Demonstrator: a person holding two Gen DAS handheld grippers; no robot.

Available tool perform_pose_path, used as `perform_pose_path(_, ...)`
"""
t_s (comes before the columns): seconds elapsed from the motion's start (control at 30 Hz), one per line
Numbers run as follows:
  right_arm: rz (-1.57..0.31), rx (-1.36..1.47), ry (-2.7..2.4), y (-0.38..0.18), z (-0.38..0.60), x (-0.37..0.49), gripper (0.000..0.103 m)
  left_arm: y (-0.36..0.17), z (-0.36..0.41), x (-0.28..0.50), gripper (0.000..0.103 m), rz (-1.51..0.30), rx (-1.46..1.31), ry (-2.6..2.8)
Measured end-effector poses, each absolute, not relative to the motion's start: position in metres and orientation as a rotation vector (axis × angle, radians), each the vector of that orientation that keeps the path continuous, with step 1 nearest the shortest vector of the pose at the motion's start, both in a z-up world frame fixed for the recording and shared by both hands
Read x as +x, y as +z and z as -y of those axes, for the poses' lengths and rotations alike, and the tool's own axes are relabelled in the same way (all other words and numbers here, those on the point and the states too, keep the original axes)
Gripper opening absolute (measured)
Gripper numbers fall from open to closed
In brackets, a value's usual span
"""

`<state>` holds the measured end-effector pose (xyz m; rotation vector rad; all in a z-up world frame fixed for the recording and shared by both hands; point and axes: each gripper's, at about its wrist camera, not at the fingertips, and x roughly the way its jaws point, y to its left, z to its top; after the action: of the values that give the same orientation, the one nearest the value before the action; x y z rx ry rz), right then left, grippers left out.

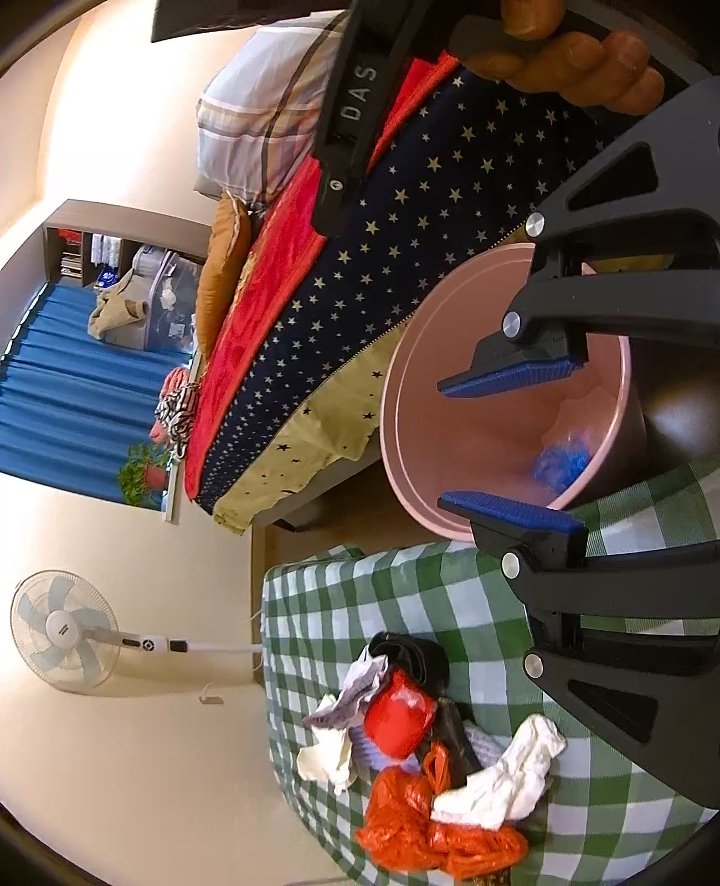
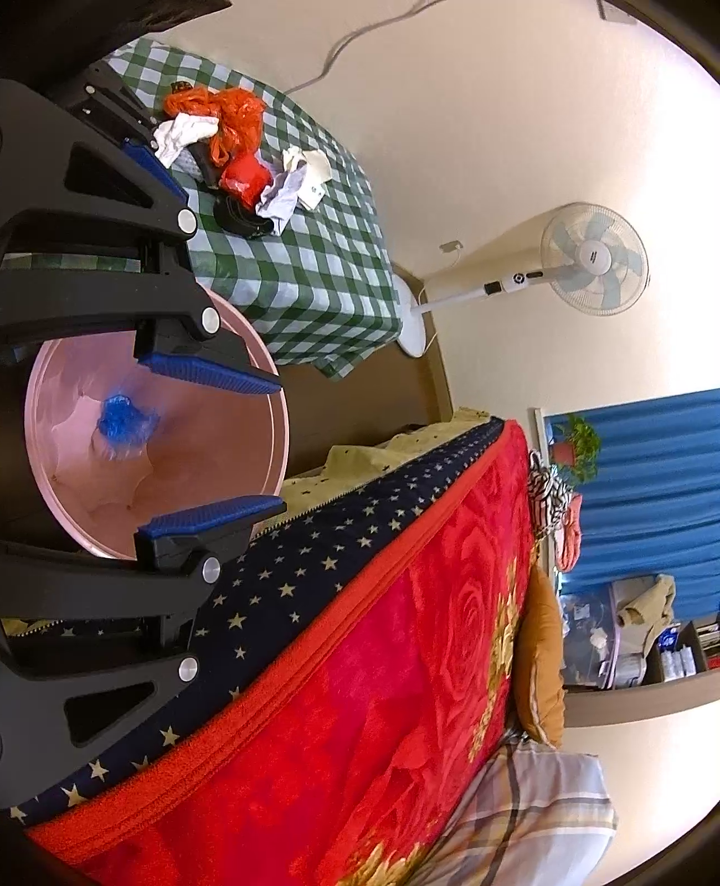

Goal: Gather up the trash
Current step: 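Open the left gripper over the bin while the right gripper releases the clear bag, then grasp the orange plastic bag with the left gripper while the right gripper grasps white tissue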

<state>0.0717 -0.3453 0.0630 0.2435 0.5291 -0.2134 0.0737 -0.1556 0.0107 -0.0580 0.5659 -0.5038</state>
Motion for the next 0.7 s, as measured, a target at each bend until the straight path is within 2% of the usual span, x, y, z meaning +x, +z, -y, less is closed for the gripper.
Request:
perform_pose_path(0.47,-0.499,0.191,-0.099,0.069,0.299,0.060,0.039,0.034,0.090,0.058,0.034,-0.508,-0.106,-0.387)
perform_pose_path(0.7,-0.504,0.207,-0.016,0.070,0.270,0.066,0.035,0.034,0.050,0.060,0.023,-0.511,-0.156,-0.285)
